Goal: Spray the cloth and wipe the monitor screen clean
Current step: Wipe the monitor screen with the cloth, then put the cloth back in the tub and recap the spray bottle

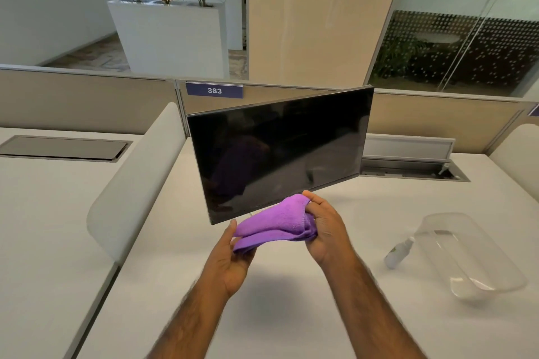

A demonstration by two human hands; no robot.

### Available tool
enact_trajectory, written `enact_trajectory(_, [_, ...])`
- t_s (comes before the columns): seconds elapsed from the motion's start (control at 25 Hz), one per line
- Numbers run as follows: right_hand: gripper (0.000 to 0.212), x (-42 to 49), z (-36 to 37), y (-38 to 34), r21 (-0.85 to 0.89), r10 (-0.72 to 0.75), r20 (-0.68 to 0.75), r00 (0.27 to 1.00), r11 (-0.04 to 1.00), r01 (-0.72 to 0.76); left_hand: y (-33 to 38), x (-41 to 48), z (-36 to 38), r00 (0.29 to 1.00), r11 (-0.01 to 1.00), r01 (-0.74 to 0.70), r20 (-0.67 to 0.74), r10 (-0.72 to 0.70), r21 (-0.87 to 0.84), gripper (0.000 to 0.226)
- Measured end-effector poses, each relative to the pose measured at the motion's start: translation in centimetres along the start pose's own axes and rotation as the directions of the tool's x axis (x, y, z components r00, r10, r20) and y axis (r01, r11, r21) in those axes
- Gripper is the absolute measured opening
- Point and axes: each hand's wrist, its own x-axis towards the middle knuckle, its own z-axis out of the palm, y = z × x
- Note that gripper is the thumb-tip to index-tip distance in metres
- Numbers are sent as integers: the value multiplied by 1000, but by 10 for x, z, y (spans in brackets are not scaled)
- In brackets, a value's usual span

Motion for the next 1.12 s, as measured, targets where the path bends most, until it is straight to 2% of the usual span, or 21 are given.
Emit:
enact_trajectory(0.16, [19,-2,-42,-20,-20,-21,57,998,1000,22,-11,-12,21,995,986,84,42,-91,142,36])
enact_trajectory(0.28, [21,-3,-74,-35,-9,-34,109,993,999,35,-27,-21,44,993,950,81,62,-104,303,33])
enact_trajectory(0.48, [20,7,-149,-71,-36,-85,-4,996,996,85,-69,-23,97,986,849,-72,164,-18,524,25])
enact_trajectory(0.64, [18,23,-228,-106,-82,-15,-110,994,997,6,-136,-22,155,966,699,-249,221,133,670,21])
enact_trajectory(0.72, [25,27,-268,-126,-130,25,-108,994,991,-39,-177,-21,187,952,660,-305,230,201,686,24])
enact_trajectory(0.76, [29,31,-289,-136,-213,7,-78,997,977,-24,-197,-20,202,946,652,-325,234,226,685,25])
enact_trajectory(0.84, [40,38,-329,-158,-368,-21,9,1000,930,23,-236,-15,225,938,630,-347,246,245,694,27])
enact_trajectory(0.92, [48,44,-366,-176,-498,-49,25,998,865,55,-270,-10,243,942,581,-335,248,226,741,29])
enact_trajectory(1.12, [42,72,-421,-192,-833,-205,-1,979,541,113,-328,4,272,951,438,-305,244,192,846,22])
